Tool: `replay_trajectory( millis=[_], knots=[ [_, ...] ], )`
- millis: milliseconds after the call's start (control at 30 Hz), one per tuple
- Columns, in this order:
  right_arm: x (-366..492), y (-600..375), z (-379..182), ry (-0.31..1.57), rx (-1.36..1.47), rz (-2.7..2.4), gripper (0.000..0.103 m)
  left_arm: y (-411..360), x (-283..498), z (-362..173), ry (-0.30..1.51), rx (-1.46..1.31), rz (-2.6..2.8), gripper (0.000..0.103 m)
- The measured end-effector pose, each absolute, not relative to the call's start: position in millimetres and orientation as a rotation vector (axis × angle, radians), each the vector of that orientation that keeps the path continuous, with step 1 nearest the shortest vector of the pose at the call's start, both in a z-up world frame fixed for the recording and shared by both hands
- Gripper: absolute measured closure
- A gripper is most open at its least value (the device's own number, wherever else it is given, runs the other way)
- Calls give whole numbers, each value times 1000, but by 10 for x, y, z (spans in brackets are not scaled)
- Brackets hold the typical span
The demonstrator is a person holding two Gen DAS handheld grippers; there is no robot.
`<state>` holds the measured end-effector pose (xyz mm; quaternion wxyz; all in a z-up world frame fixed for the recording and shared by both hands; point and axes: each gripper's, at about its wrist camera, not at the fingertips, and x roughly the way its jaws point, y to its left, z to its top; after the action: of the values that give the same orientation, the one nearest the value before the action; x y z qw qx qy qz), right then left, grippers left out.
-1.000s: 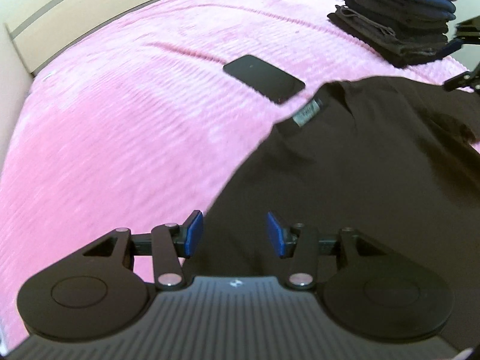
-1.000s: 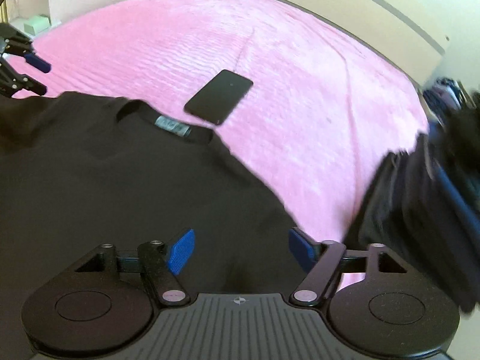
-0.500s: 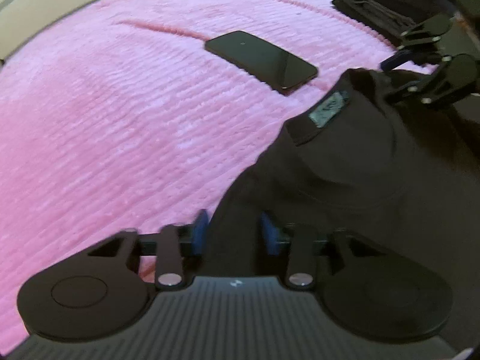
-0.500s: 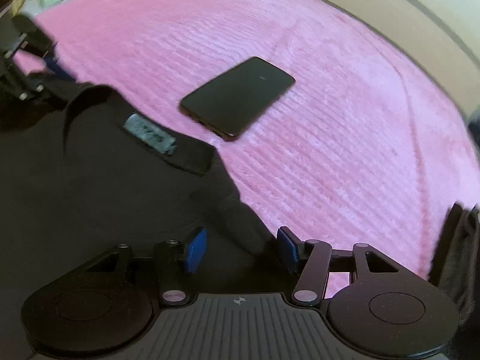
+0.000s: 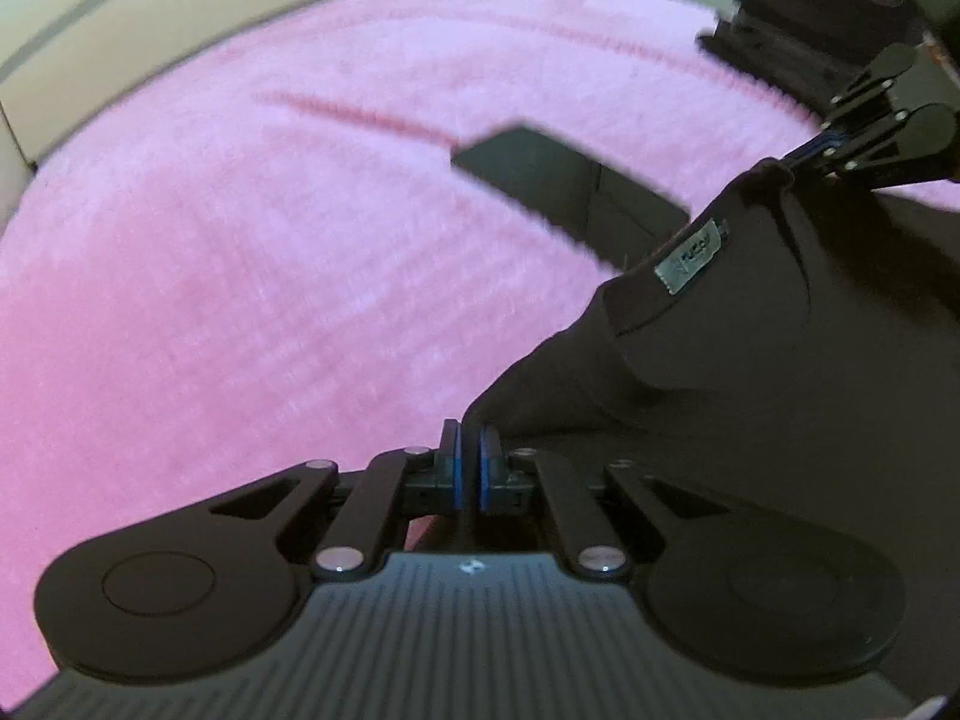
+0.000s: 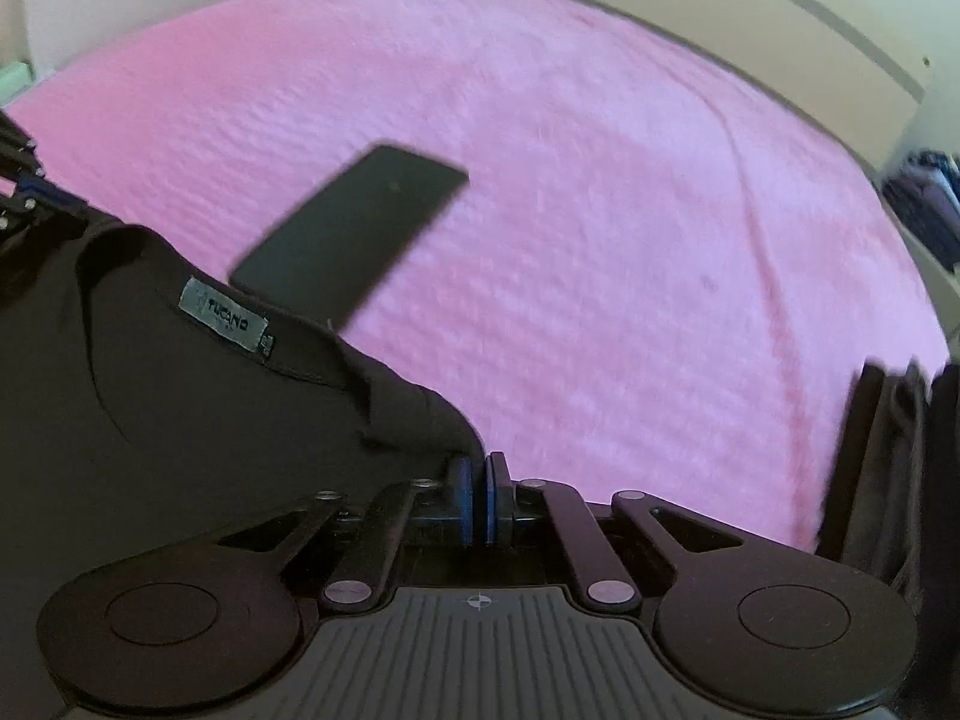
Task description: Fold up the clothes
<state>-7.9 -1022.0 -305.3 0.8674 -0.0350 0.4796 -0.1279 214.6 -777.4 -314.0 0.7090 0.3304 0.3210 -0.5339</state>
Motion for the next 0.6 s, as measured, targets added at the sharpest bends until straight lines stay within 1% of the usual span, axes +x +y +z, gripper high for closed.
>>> replay_trajectory(
  millis=[33, 67, 100, 167, 233, 333, 533, 600],
  knots=[
    [-107, -10188, -3089, 1000, -73, -277, 101, -7774, 2132, -3225, 728, 741, -1177, 98],
    [-144, -10148, -3085, 990, -84, -290, 95, -7751, 2110, -3251, 713, 735, -1172, 95],
    [-178, -10093, -3064, 978, -101, -306, 68, -7718, 2102, -3241, 699, 727, -1164, 94],
    [-270, -10010, -2982, 952, -112, -335, 38, -7609, 2145, -3151, 695, 706, -1149, 83],
    [-385, -9921, -2870, 928, -101, -363, 38, -7456, 2215, -3022, 691, 695, -1138, 77],
    [-633, -9678, -2642, 902, -7, -387, 38, -7050, 2355, -2726, 690, 693, -1056, 77],
    [-1070, -8846, -2436, 912, 104, -292, 38, -5727, 2581, -2164, 768, 677, -805, 74],
    [-1133, -8576, -2432, 926, 161, -253, 38, -5255, 2566, -2020, 804, 665, -711, 70]
  ],
)
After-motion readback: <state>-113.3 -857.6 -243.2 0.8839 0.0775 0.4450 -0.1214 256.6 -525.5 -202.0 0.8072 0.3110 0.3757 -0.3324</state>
